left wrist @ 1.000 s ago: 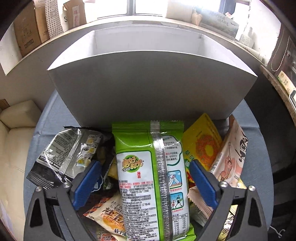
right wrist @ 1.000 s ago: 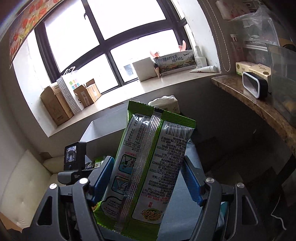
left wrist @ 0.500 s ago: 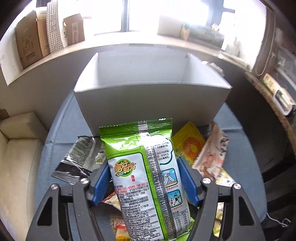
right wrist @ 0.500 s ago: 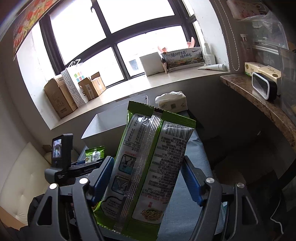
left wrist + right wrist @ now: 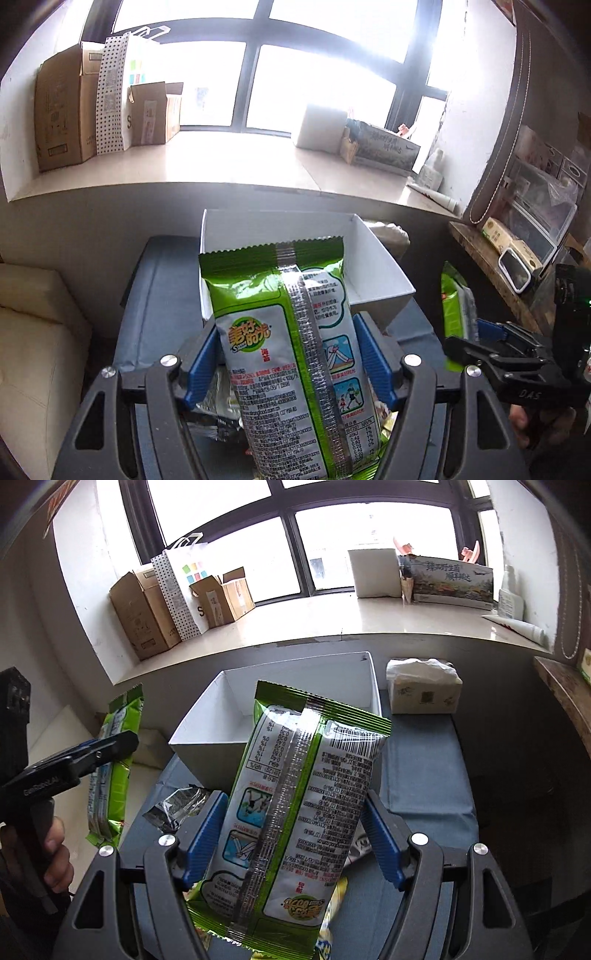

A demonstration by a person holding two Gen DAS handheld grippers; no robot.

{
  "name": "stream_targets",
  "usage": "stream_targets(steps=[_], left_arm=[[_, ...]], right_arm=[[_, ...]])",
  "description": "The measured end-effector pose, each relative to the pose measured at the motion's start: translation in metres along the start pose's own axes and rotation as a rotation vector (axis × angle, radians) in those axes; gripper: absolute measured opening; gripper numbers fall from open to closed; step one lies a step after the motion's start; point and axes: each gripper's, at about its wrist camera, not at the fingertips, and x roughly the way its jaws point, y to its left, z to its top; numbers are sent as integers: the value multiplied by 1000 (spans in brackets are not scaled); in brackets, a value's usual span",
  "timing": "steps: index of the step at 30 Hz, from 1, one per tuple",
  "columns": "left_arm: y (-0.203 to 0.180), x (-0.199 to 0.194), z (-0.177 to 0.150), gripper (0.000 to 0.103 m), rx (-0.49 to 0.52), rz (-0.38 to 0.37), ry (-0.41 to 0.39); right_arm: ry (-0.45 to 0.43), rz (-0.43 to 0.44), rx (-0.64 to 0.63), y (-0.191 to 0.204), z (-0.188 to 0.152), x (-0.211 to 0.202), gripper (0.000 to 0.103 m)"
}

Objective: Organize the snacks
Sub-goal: 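Lower both green biscuit packs into the white box and open both tools, then grasp the pink-and-white long packet with the right tool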

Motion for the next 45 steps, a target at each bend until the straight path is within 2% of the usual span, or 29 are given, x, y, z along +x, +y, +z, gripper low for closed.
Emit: stream_targets(steps=[4, 6, 10, 13, 18, 19, 20, 22, 25, 27, 32, 35, 38, 40, 43, 45], left_arm=[[9, 25, 40, 74, 13, -24, -18], [9, 42, 57, 74, 44, -1, -24], [17, 85, 84, 74, 38, -12, 25], [19, 114, 95, 74, 50, 9, 48], [29, 157, 99, 75, 13, -2, 125], [32, 162, 99, 76, 7, -1, 128], [34, 167, 97, 87, 2, 8, 137], [38, 175, 96, 103, -12, 9, 144], [44, 180, 93, 103, -28, 34, 160], [46, 179, 90, 103, -41, 19, 159], [47, 166, 82, 103, -32, 19, 143], [44, 152, 75, 103, -4, 61, 122], [31, 124, 63, 103, 66, 108, 40], [20, 103, 52, 103, 109, 127, 5], [7, 66, 31, 103, 143, 102, -28], [0, 38, 14, 103, 156, 79, -73]], right_arm=[[13, 20, -8, 4, 42, 38, 77], [9, 6, -17, 5, 63, 54, 77], [22, -3, -24, 0, 99, 91, 77], [43, -33, -31, -7, 117, 118, 77], [81, -47, -47, -18, 130, 154, 78], [85, -63, -55, -20, 130, 159, 78], [86, -80, -57, -21, 130, 163, 80], [88, -90, -84, -21, 127, 167, 93], [102, -96, -76, -23, 124, 170, 94], [115, -76, -58, -26, 122, 172, 103], [97, -84, -70, -25, 113, 163, 103], [62, -95, -76, -25, 112, 150, 103], [1, -59, -113, -18, 104, 124, 103], [-26, -83, -141, -11, 93, 105, 103], [-33, -84, -135, -5, 67, 72, 103], [-37, -41, -102, -5, 45, 49, 103]])
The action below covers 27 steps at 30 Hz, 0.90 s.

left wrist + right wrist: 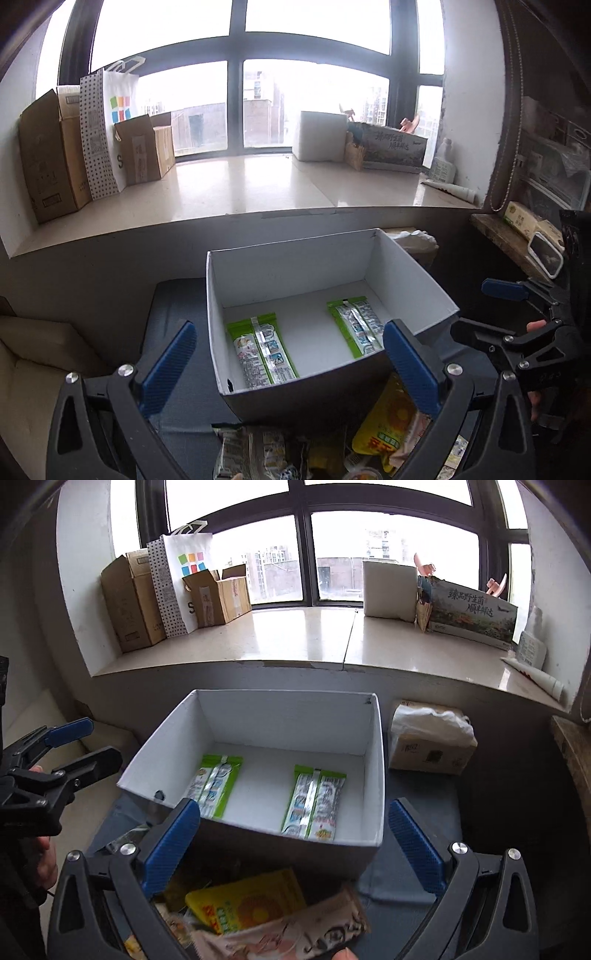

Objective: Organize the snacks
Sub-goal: 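Grasp the pink-and-white long packet with the right tool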

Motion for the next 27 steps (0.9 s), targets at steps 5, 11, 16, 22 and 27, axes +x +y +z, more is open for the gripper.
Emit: stream_targets(steps=[5, 11, 16, 22, 27], left_arm=[[-12, -61, -40, 103, -19, -54, -35], [-21, -94, -77, 103, -39, -65, -55], [-19, -102, -97, 103, -29, -77, -52], [-6, -102, -114, 103, -46, -60, -21], [4, -104, -120, 103, -63, -55, -27]], right_arm=[[19, 16, 148, -7, -56, -38, 103], [108, 36, 426, -34, -103, -26, 103], [230, 87, 601, -50, -118, 21, 103], [373, 89, 750, -59, -130, 75, 103], [412, 63, 753, -49, -121, 90, 94]])
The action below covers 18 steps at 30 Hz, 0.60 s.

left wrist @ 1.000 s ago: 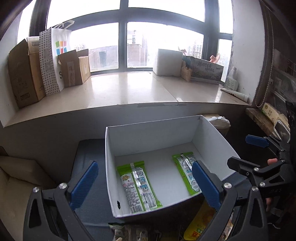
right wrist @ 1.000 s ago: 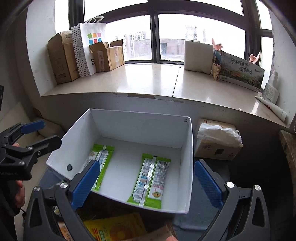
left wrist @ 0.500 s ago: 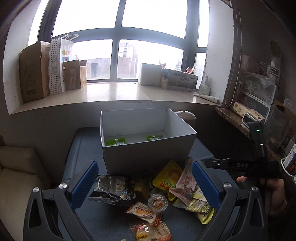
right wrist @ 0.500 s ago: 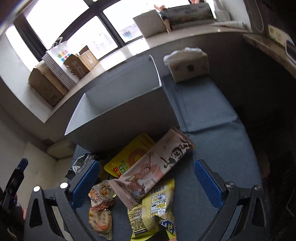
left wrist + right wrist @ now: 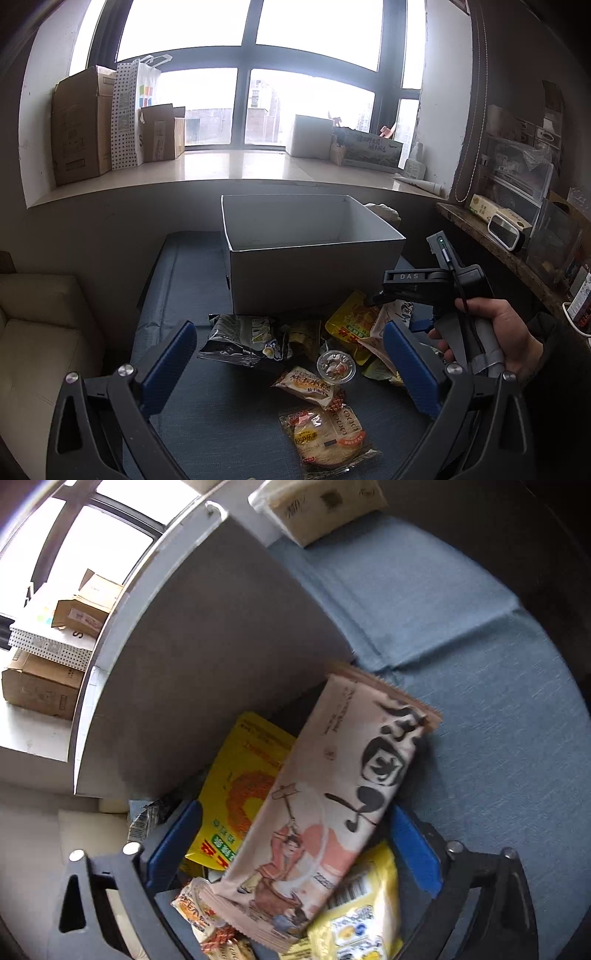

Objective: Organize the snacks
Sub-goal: 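Grasp the pink-and-white long packet with the right tool, then grasp the round flatbread packet with the left tool while the right tool lifts the pink packet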

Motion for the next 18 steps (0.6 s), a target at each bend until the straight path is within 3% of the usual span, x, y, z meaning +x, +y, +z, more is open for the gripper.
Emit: stream_targets(steps=[1, 3, 12, 18], left_arm=[[1, 1, -1, 103, -3, -3, 4], [3, 3, -4, 103, -4, 2, 11], [8, 22, -17, 103, 7, 28, 69], [3, 40, -30, 103, 29, -17, 160]], right_arm=[[-18, -23, -11, 4, 0, -1, 90], [-8, -90, -36, 11, -1, 2, 67], [-43, -84, -54, 9, -14, 1, 63], [-83, 7, -56, -8, -16, -24, 58]])
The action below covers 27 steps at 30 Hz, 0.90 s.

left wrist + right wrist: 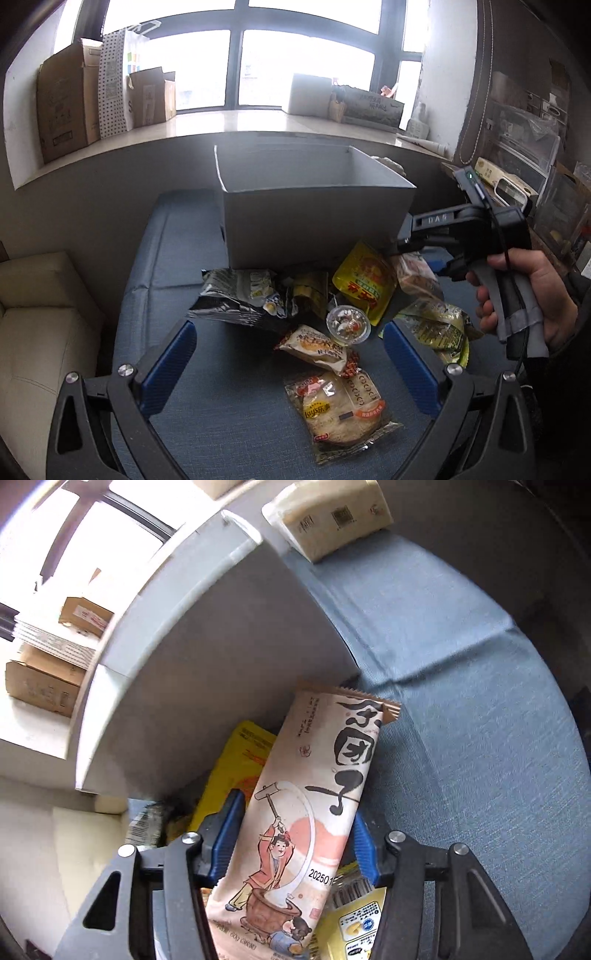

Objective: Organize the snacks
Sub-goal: 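Grasp the round flatbread packet with the left tool while the right tool lifts the pink packet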

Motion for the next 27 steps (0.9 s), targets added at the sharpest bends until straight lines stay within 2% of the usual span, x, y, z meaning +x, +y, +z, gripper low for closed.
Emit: stream_targets(steps=[6, 9, 12, 15, 16, 21, 23, 27], left_arm=[[-22, 29, -19, 103, 38, 5, 121], [-36, 44, -27, 103, 37, -2, 171], [-46, 62, -33, 103, 33, 41, 231], [-51, 82, -41, 103, 14, 115, 306], [-52, 86, -43, 103, 5, 118, 320], [-55, 95, -52, 99, -2, 142, 344], [-57, 93, -51, 88, 8, 137, 341], [-60, 90, -52, 83, 25, 123, 346]], right_arm=[[-15, 55, -48, -3, -2, -25, 57], [-70, 42, -99, -4, -8, -45, 57], [-102, 55, -137, -5, -10, -65, 57], [-136, 59, -181, -2, -16, -83, 57], [-148, 61, -195, -3, -9, -96, 57], [-186, 83, -249, 12, -9, -116, 57], [-202, 90, -282, 18, -14, -122, 57], [-215, 109, -336, 34, -22, -125, 57]])
